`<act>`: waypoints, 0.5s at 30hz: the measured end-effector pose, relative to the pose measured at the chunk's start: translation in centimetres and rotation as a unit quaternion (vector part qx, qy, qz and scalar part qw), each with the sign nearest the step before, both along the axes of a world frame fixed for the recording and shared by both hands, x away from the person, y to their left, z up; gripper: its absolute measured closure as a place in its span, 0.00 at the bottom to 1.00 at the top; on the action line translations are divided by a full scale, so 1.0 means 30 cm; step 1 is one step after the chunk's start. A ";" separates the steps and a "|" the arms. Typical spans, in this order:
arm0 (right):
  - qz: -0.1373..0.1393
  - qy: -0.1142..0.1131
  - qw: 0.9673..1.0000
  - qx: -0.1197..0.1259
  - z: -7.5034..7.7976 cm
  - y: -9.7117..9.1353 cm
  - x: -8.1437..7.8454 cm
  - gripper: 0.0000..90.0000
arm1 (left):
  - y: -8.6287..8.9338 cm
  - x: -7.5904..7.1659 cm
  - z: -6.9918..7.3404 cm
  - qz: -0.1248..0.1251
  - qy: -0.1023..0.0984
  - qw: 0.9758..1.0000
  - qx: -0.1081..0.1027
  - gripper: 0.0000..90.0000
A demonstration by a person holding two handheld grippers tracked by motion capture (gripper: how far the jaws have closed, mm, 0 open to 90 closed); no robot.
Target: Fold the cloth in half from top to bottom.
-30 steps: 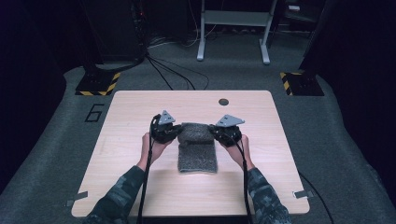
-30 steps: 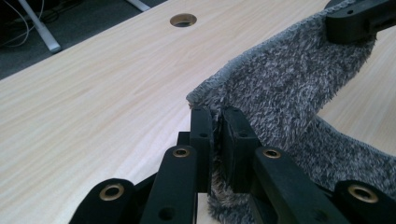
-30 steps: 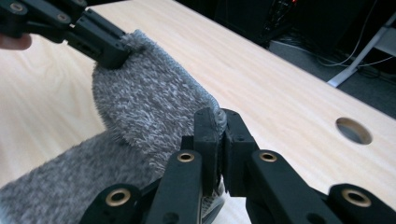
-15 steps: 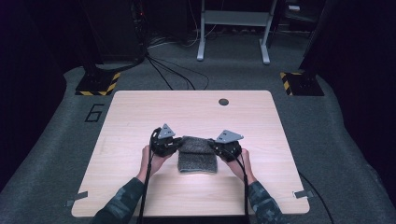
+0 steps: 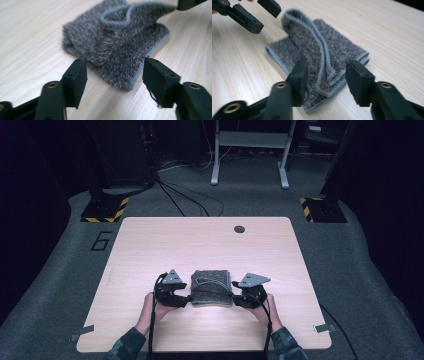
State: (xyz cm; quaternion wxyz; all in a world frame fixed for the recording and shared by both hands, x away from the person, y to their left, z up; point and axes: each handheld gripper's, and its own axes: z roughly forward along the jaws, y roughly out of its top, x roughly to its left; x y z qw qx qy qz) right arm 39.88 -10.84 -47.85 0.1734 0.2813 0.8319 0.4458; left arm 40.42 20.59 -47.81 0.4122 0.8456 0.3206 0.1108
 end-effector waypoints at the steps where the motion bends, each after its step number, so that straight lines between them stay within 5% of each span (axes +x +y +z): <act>1: -0.002 0.000 1.000 0.008 0.006 -0.006 0.001 0.55 | 0.006 -0.003 0.012 0.004 -0.002 1.000 -0.004 0.38; 5: -0.023 -0.002 0.999 0.032 0.032 -0.012 0.031 0.54 | 0.022 0.028 0.075 0.041 -0.030 0.998 -0.022 0.38; 8: -0.042 -0.004 0.999 0.034 0.033 0.005 0.062 0.53 | 0.000 0.092 0.086 0.074 -0.046 0.996 -0.013 0.38; 15: -0.108 0.037 0.993 0.015 -0.020 0.046 0.160 0.52 | -0.065 0.232 0.000 0.076 0.012 0.997 0.005 0.36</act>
